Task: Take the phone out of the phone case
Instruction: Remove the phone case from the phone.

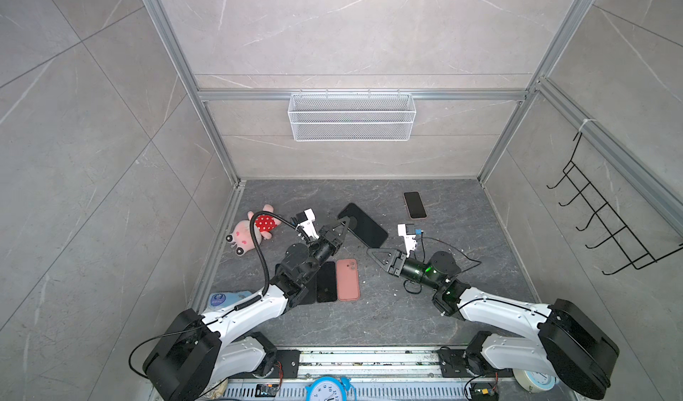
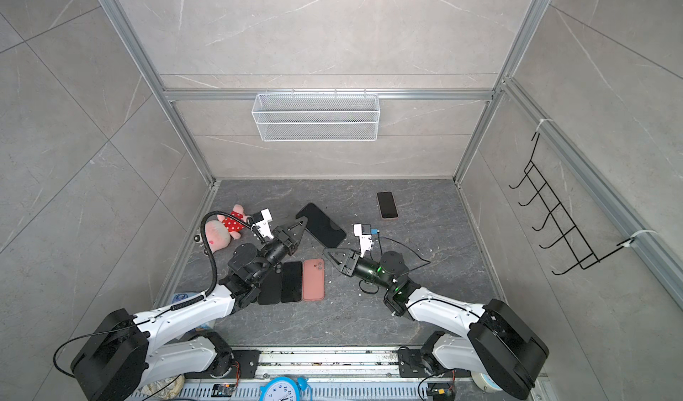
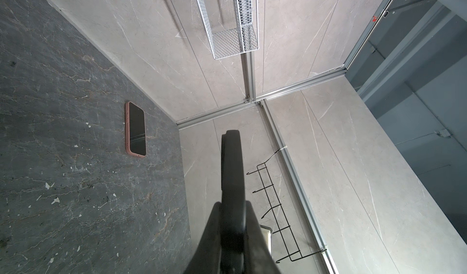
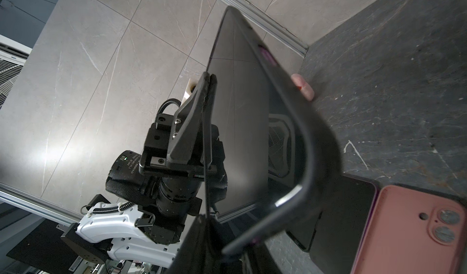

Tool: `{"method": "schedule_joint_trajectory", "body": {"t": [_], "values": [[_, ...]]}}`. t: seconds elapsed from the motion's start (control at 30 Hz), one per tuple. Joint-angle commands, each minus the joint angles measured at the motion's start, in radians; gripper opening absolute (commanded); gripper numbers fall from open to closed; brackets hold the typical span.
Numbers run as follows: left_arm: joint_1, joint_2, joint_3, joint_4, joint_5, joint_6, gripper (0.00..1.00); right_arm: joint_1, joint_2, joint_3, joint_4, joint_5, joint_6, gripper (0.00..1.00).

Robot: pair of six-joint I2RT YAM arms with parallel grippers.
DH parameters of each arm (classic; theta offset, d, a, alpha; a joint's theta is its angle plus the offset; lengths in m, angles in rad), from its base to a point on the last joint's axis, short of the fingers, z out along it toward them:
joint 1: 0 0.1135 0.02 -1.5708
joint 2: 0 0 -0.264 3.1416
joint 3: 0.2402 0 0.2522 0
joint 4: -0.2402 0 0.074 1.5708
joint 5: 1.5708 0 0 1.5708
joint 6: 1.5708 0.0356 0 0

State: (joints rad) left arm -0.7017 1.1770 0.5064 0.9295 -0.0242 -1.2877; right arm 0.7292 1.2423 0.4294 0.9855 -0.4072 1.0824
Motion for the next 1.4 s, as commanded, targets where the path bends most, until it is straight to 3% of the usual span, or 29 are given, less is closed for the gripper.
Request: {"method": "schedule_joint_trajectory", "body": {"t": [0.0, 0.37, 0.6, 0.77, 1.1, 1.17, 1.23, 1.3, 1.37], "values": [[-0.002, -0.023, 0.006, 0.139, -0.005, -0.022, 0.00, 0.006, 0.009, 0.014, 0.063, 0.015, 0.017, 0.24], [-0.002, -0.043, 0.022, 0.069, -0.017, -0.037, 0.00, 0.006, 0.026, 0.011, 0.040, -0.027, -0.009, 0.05], [-0.003, -0.090, 0.085, -0.153, -0.005, -0.089, 0.00, 0.012, 0.007, 0.013, -0.146, -0.080, -0.224, 0.00], [-0.002, -0.076, 0.139, -0.230, 0.033, -0.142, 0.00, 0.037, -0.048, 0.050, -0.445, 0.049, -0.509, 0.00], [-0.002, -0.069, 0.162, -0.256, 0.066, -0.154, 0.00, 0.037, -0.115, 0.115, -0.592, 0.231, -0.681, 0.00], [0.000, -0.082, 0.158, -0.256, 0.065, -0.138, 0.00, 0.037, -0.146, 0.108, -0.599, 0.214, -0.696, 0.00], [0.005, -0.091, 0.165, -0.260, 0.081, -0.119, 0.00, 0.038, -0.175, 0.097, -0.626, 0.194, -0.707, 0.08], [0.012, -0.103, 0.179, -0.282, 0.108, -0.091, 0.00, 0.037, -0.206, 0.086, -0.691, 0.181, -0.722, 0.30], [0.041, -0.122, 0.200, -0.338, 0.163, -0.048, 0.00, 0.037, -0.261, 0.085, -0.796, 0.158, -0.756, 0.44]]}}
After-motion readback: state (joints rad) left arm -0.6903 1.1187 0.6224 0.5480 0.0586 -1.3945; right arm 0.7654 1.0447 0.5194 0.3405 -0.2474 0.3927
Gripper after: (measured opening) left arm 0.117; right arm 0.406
